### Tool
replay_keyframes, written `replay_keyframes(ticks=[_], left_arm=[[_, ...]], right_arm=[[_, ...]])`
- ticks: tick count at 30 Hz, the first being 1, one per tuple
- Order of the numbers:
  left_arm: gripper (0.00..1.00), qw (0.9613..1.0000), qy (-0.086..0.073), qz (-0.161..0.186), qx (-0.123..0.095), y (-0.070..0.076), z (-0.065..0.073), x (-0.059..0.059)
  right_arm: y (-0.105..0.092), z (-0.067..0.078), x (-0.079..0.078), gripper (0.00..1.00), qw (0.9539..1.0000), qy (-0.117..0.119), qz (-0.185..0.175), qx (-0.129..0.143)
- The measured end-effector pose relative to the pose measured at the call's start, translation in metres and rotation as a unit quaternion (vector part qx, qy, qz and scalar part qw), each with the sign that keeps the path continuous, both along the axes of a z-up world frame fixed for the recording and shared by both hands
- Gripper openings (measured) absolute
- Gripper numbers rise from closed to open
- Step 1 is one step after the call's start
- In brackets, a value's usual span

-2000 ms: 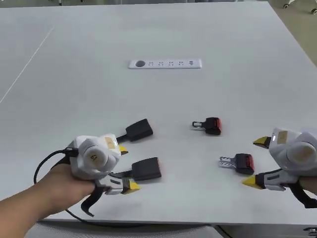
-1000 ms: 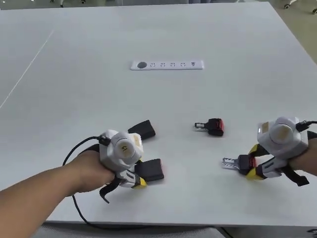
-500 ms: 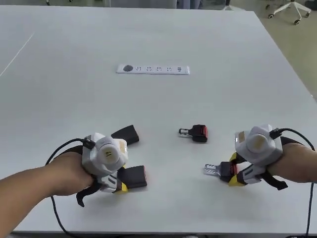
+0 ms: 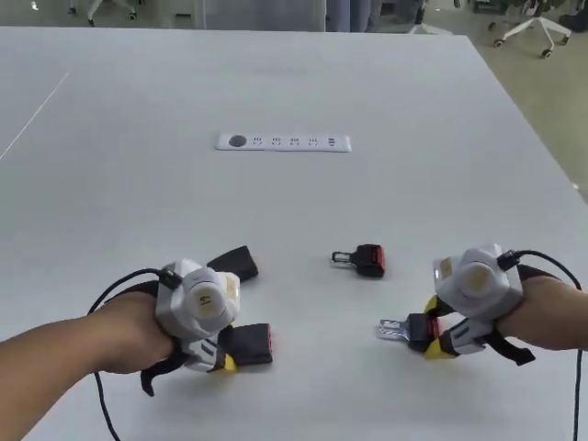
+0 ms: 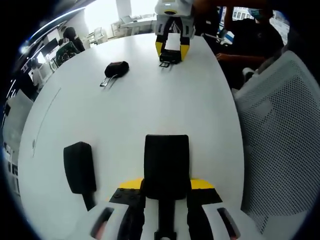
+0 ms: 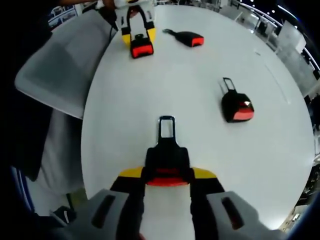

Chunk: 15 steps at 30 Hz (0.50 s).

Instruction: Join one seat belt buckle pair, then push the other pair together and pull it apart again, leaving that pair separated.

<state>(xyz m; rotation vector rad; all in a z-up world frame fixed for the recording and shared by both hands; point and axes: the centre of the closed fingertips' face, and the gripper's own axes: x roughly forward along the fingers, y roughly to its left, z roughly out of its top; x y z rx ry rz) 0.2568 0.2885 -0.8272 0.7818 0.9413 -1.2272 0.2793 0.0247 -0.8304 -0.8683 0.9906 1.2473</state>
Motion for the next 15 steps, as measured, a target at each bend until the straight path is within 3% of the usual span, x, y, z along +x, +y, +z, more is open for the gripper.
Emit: replay_keyframes(ticks=[10,15], left_arm=[[0.33,0.9999,0.002,-0.013,0.010,0.000,-0.001,-0.001],[0.33,0.9998,0.002,-0.015,0.010,0.001,0.000,-0.002]], right_arm=[[0.003,0.000,-0.001,0.34,1.0000,0.000,0.007,-0.006],[0.014,0.001,-0.008,0.34,0.9999,-0.003,0.014,-0.001]])
